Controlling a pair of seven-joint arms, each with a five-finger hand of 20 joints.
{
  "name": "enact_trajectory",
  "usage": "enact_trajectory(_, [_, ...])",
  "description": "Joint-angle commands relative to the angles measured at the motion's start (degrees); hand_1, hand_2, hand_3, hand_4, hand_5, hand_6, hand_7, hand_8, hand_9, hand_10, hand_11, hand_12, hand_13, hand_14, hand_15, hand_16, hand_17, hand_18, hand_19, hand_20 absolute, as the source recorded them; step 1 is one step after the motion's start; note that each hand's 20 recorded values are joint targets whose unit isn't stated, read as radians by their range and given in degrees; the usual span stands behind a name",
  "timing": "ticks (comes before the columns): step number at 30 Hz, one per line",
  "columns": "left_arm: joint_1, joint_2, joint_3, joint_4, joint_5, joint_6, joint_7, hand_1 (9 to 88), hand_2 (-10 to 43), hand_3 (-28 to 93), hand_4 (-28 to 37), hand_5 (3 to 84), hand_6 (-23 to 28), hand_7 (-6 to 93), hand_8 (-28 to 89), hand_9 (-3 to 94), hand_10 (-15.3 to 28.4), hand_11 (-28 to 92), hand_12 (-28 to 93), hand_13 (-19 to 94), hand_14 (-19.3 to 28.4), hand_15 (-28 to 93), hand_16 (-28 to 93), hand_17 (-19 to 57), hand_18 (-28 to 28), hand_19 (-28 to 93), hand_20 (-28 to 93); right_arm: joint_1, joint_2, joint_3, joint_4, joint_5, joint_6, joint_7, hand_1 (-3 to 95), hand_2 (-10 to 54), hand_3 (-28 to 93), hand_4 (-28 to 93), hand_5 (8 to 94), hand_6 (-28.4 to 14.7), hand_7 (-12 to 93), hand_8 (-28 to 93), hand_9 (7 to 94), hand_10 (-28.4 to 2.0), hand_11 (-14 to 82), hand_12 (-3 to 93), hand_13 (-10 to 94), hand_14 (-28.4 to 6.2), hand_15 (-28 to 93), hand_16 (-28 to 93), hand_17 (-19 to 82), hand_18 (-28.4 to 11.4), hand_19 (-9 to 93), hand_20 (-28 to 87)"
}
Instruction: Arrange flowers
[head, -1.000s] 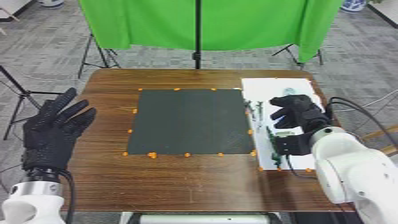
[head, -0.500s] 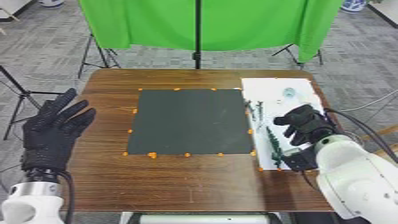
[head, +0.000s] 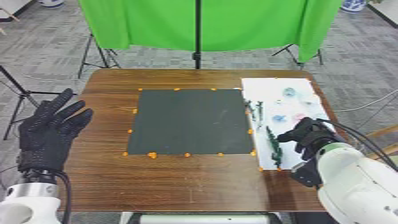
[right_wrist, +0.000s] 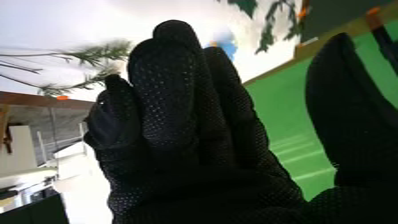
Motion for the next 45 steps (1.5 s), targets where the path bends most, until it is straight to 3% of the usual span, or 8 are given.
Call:
enact_trajectory(1, [0.8,-0.51,-0.19,-0.03,0.29,0.43,-0.68,20.7,10.9,76,-28.3,35.2,9.8,13.0,-9,30.1,20.0,28,10,24,27.3,55,-11,-8.0,24.5,62,9,0.8,-0.5,-2.7,-0.3,-2.3,-2.7,2.5,30.8,-4.5,70,-20,57.9,-12.6,18,-9,67.7,-22.9,28.3,17.2,70,-15.9,70,14,51,-19.7,93,30])
enact_trajectory(17, [-0.1,0.16,0.49,0.36,-0.08,0.10,-0.43,20.7,10.9,76,-28.3,35.2,9.8,13.0,-9,30.1,20.0,28,10,24,27.3,55,-11,-8.0,24.6,62,9,9.0,1.9,-16.7,3.7,-10.3,-2.4,6.5,31.2,-5.4,70,-20,58.9,-12.9,19,-8,68.6,-22.2,31.3,17.7,71,-15.8,70,14,51,-19.7,93,30])
enact_trajectory(18, [-0.5,0.02,0.52,0.46,0.22,-0.06,-1.09,20.7,10.9,76,-28.3,35.2,9.8,13.0,-9,30.1,20.0,28,10,24,27.3,55,-11,-8.0,24.6,62,9,8.9,1.9,-16.9,3.8,-10.2,-2.7,6.9,31.2,-5.4,70,-20,58.9,-12.9,19,-8,68.6,-22.2,31.4,17.7,71,-15.7,70,14,52,-19.7,93,30])
enact_trajectory(37, [-1.1,0.65,0.81,0.80,0.08,-0.15,-0.87,20.7,11.0,76,-28.3,35.2,9.8,12.9,-9,30.1,20.1,28,10,23,27.3,55,-11,-8.0,24.6,62,9,15.0,1.6,-26.3,7.3,-11.9,-3.2,9.5,31.5,-5.6,70,-20,60.2,-13.0,21,-8,69.8,-21.8,33.6,17.9,72,-15.2,70,15,52,-19.6,93,31])
enact_trajectory(39, [-1.2,0.57,0.90,0.86,0.16,-0.27,-1.06,20.7,11.0,76,-28.3,35.2,9.8,12.9,-9,30.1,20.1,28,10,23,27.3,55,-11,-8.0,24.6,62,9,16.1,1.6,-27.8,7.9,-12.7,-3.5,9.8,31.6,-5.5,69,-20,60.3,-13.0,21,-8,69.9,-21.8,33.6,17.9,72,-15.2,70,15,52,-19.7,93,31])
enact_trajectory(42, [-1.6,0.32,0.92,0.97,0.58,-0.59,-2.59,20.6,10.9,76,-28.3,35.2,9.8,13.0,-9,30.1,20.1,28,10,23,27.3,55,-11,-8.0,24.6,62,9,16.0,1.6,-29.4,8.3,-13.9,-3.9,10.2,31.8,-5.5,69,-20,60.6,-12.9,22,-8,70.0,-21.7,33.6,17.8,72,-15.2,70,15,52,-19.7,93,31])
enact_trajectory(43, [-1.7,0.32,0.88,0.99,0.64,-0.70,-2.57,20.6,10.9,76,-28.3,35.2,9.8,13.0,-9,30.1,20.1,28,10,23,27.3,55,-11,-8.0,24.6,62,9,16.4,1.7,-30.2,8.5,-14.5,-3.8,10.3,31.8,-5.5,69,-20,61.0,-12.8,22,-8,70.1,-21.7,33.6,17.8,72,-15.2,70,15,52,-19.7,93,31])
enact_trajectory(45, [-1.5,0.70,1.03,0.84,0.15,-0.22,-1.11,20.6,11.0,76,-28.3,35.2,9.8,13.0,-9,30.1,20.1,28,10,23,27.3,55,-11,-8.0,24.6,62,9,17.6,2.3,-32.1,9.0,-15.7,-3.4,10.2,32.1,-5.6,70,-20,61.7,-12.4,22,-8,70.4,-21.5,33.8,17.9,72,-15.1,70,15,52,-19.8,93,31])
